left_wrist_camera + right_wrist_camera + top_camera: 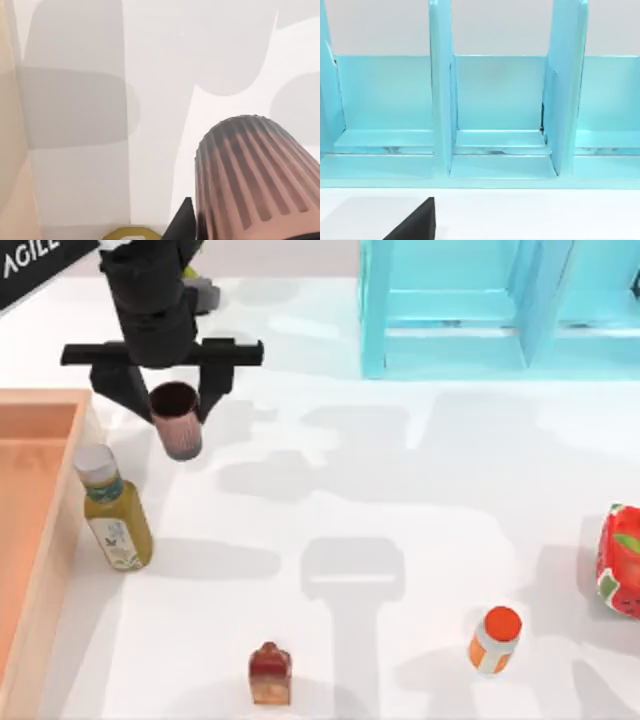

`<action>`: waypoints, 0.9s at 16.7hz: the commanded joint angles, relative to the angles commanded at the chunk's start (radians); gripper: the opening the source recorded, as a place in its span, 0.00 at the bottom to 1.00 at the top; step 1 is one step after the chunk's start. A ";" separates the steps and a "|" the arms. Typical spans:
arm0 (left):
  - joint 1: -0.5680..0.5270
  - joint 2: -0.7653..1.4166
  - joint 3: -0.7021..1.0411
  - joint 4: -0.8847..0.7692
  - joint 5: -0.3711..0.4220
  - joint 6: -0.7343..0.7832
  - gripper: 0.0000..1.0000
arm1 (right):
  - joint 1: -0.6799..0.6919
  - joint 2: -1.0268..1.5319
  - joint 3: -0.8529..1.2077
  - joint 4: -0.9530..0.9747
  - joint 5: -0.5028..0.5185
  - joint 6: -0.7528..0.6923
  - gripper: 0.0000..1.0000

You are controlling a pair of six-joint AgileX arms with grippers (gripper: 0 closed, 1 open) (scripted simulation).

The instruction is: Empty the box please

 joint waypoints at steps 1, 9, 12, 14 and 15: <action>-0.001 0.002 -0.004 -0.002 0.002 -0.006 0.00 | 0.000 0.000 0.000 0.000 0.000 0.000 1.00; 0.002 0.012 -0.088 0.091 0.002 -0.004 0.00 | 0.000 0.000 0.000 0.000 0.000 0.000 1.00; 0.001 0.020 -0.150 0.161 0.002 -0.004 0.00 | 0.000 0.000 0.000 0.000 0.000 0.000 1.00; 0.001 0.020 -0.154 0.165 0.002 -0.004 0.00 | 0.000 0.000 0.000 0.000 0.000 0.000 1.00; 0.001 0.020 -0.154 0.165 0.002 -0.004 0.00 | 0.000 0.000 0.000 0.000 0.000 0.000 1.00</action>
